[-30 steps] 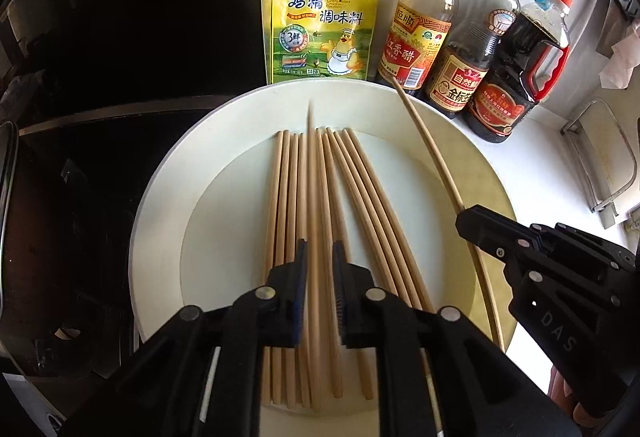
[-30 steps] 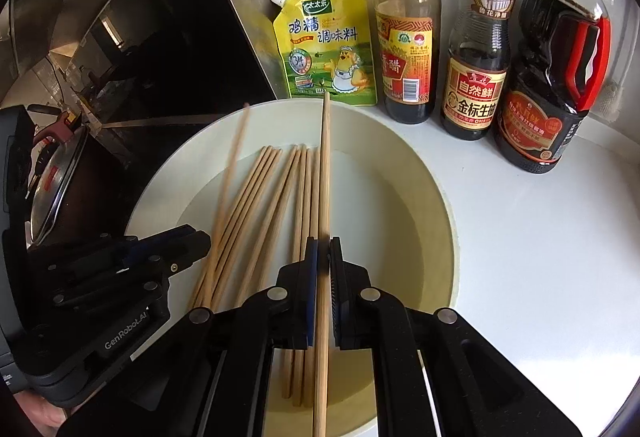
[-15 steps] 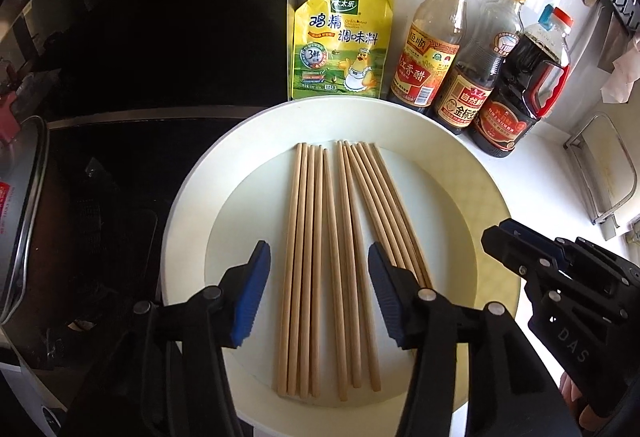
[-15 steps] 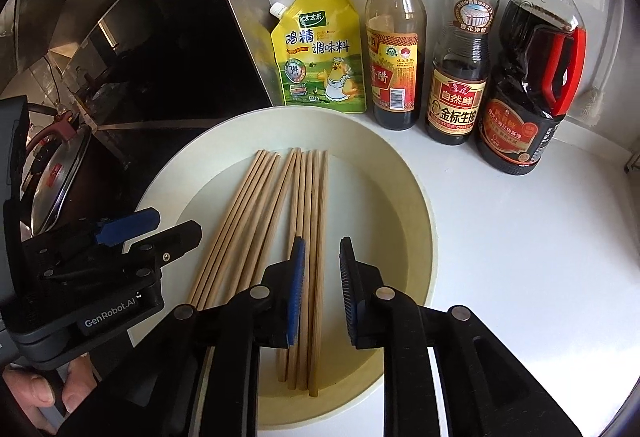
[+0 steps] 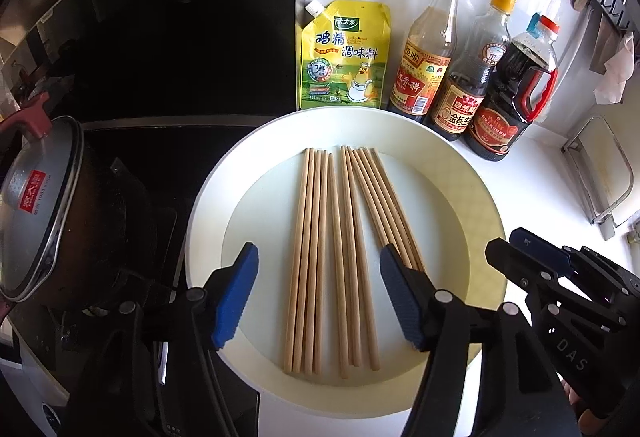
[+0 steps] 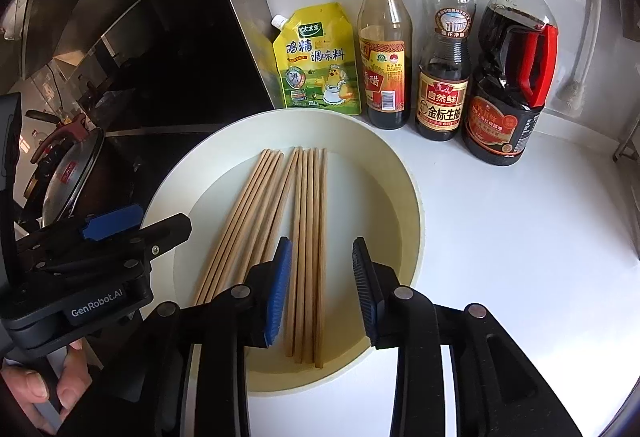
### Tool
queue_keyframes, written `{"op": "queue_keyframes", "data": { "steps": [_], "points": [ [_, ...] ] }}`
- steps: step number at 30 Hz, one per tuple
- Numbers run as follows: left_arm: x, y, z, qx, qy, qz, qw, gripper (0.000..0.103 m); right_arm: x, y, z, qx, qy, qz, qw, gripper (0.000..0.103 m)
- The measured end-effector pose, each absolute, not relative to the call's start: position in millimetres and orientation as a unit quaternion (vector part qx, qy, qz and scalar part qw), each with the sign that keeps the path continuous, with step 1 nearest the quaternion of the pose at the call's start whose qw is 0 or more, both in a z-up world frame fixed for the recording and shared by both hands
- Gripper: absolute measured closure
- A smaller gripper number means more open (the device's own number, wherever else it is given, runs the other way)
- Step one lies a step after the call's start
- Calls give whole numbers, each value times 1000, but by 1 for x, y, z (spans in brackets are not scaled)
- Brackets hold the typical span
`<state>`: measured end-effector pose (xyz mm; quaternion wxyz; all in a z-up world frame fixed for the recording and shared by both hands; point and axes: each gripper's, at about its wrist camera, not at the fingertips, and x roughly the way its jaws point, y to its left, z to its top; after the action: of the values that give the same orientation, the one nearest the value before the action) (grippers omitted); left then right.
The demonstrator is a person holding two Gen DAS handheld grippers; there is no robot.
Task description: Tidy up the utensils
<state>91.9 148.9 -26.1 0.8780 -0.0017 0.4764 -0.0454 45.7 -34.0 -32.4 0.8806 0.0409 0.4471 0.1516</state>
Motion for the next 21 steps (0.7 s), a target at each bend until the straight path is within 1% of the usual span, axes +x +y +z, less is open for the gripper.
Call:
{"op": "queue_keyframes", "data": {
  "steps": [12,15,17,21],
  "points": [
    [77,154,-15,-2,469,-34,882,31,32,-32,-27,43,440,152,884,64],
    [74,157,-15,-2,470,-29,882,30,30,-30,-27,41,443,152,883,61],
    [72,158,-14,-3,470,-27,882,29,30,-30,-26,39,443,152,883,60],
    [70,161,-13,-3,469,-22,883,25,27,-28,-26,35,442,149,884,56]
  ]
}}
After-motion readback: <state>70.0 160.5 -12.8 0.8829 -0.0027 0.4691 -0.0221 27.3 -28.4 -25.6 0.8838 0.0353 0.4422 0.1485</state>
